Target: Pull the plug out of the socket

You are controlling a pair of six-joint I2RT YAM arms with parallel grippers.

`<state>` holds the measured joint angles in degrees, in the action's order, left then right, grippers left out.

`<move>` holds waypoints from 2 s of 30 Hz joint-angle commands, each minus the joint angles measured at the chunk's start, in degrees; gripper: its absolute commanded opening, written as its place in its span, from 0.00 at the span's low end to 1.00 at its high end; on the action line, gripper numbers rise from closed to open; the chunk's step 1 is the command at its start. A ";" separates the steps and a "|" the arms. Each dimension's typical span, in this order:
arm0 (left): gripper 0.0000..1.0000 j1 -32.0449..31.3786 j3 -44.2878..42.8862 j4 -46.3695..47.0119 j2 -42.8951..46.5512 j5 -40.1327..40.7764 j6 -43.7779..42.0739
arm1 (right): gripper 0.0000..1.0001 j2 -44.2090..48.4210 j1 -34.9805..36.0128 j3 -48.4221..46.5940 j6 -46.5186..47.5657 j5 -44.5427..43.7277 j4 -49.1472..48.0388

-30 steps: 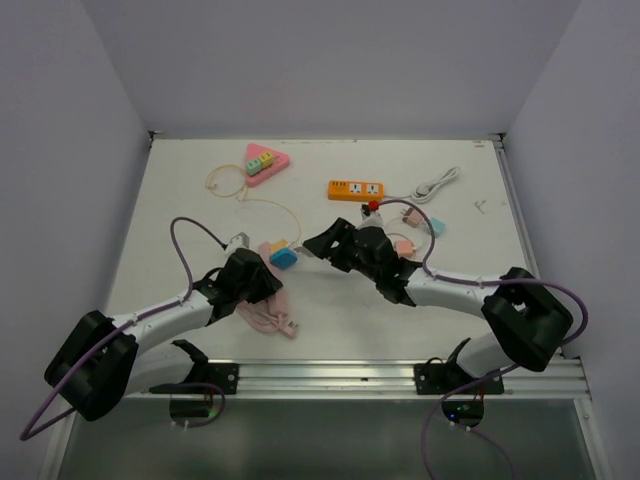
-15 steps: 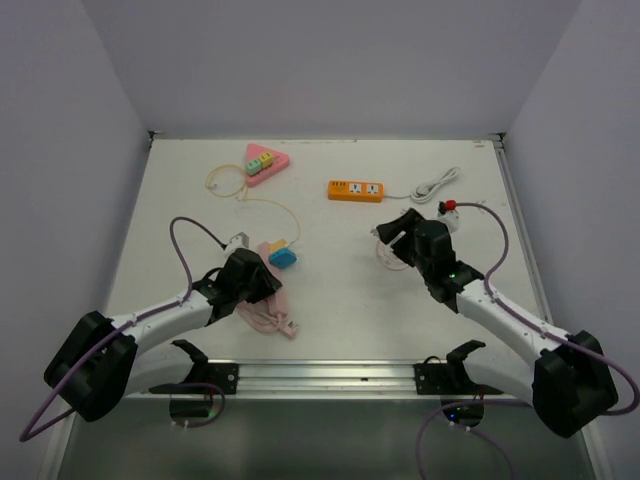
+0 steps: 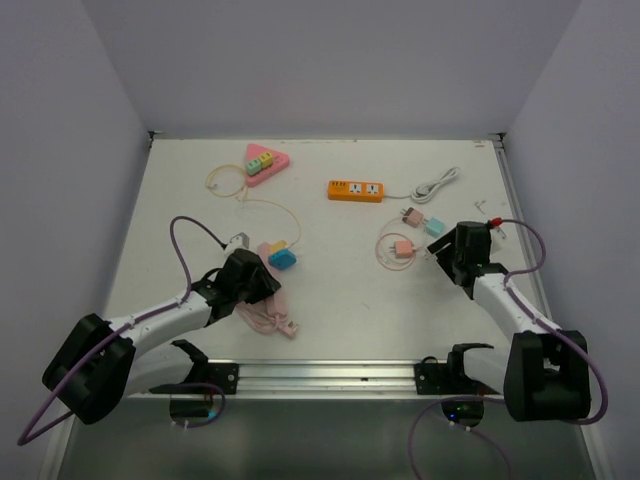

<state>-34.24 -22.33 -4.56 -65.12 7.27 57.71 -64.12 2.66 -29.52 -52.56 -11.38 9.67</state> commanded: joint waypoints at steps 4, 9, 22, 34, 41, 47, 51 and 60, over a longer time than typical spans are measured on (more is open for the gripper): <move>0.00 0.23 0.88 -2.47 1.14 1.08 -2.78 | 0.00 -7.24 -4.31 -3.52 2.54 9.35 1.22; 0.00 0.23 1.06 -1.77 1.40 0.38 -3.48 | 0.44 -10.76 -7.83 -5.28 3.69 11.11 1.14; 0.00 0.23 1.15 1.30 1.58 -2.08 -5.24 | 0.98 -7.00 -8.19 -8.19 7.64 10.85 4.04; 0.00 0.23 1.58 5.96 1.23 -5.68 -6.38 | 0.98 -3.29 7.08 -3.18 2.91 19.90 -9.32; 0.00 -0.04 2.02 6.58 1.40 -6.65 -7.00 | 0.99 -10.49 23.86 -5.90 -3.34 19.55 -21.52; 0.00 -0.21 2.02 7.63 0.79 -7.00 -7.70 | 0.99 -19.81 34.15 -11.08 -5.80 18.06 -27.42; 0.00 -0.39 2.11 7.63 0.70 -7.00 -7.97 | 0.99 -25.87 38.12 -14.51 -5.80 19.90 -32.51; 0.00 -0.48 3.08 8.34 1.31 -9.03 -8.32 | 0.99 -35.63 42.96 -21.19 -6.24 20.25 -33.75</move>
<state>-34.20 -19.99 0.45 -64.58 0.16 51.22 -97.95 44.86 -47.94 -58.13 8.64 -21.10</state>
